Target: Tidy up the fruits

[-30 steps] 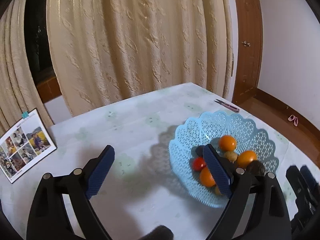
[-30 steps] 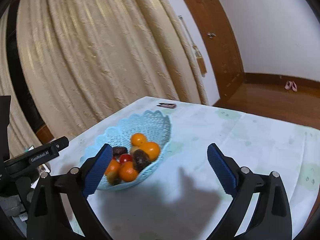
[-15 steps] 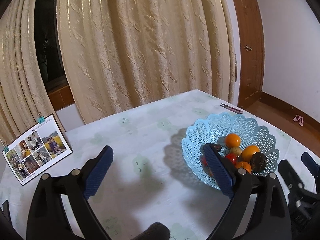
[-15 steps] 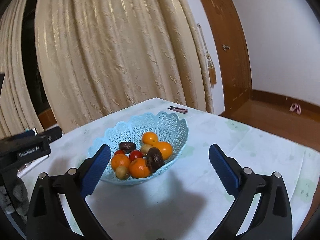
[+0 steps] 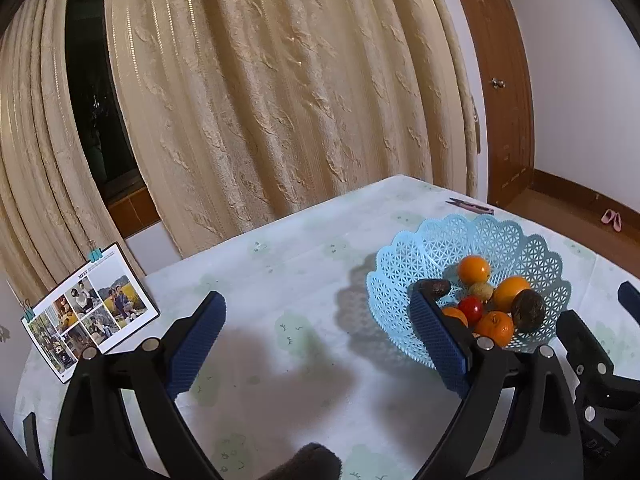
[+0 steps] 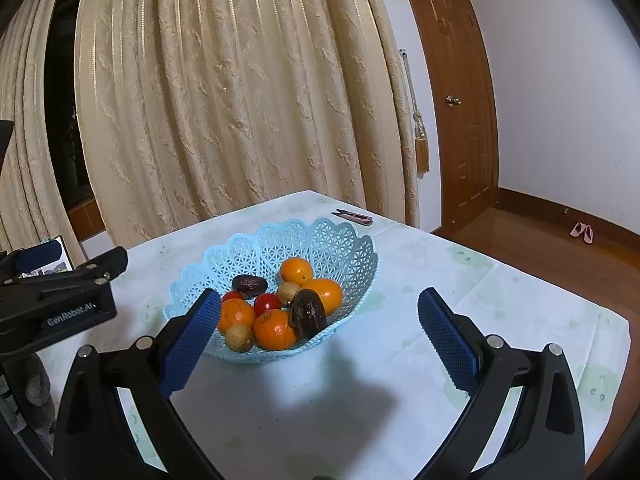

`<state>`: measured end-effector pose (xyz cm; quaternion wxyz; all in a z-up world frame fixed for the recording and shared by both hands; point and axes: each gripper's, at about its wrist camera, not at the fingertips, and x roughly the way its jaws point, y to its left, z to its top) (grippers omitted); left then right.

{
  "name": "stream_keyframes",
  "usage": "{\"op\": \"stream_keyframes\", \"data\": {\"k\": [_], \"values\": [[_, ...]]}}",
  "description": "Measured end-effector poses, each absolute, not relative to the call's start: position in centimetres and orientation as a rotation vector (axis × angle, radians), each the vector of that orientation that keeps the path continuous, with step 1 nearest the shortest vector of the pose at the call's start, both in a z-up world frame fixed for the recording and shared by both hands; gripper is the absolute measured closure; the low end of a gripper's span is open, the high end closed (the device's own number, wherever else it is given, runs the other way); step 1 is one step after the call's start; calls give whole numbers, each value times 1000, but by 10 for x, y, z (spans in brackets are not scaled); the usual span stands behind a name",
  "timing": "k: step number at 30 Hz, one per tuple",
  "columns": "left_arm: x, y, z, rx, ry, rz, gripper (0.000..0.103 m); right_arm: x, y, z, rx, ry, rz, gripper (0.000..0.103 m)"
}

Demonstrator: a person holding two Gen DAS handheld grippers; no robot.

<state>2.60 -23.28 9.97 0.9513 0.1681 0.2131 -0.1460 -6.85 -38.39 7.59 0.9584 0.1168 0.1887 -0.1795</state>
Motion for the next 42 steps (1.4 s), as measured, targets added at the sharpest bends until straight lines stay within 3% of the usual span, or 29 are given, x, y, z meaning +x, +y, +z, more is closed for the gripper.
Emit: {"op": "stream_keyframes", "data": {"k": [42], "values": [[22, -244, 85, 434, 396, -247, 10, -61, -382, 71, 196, 448, -398, 3]]}}
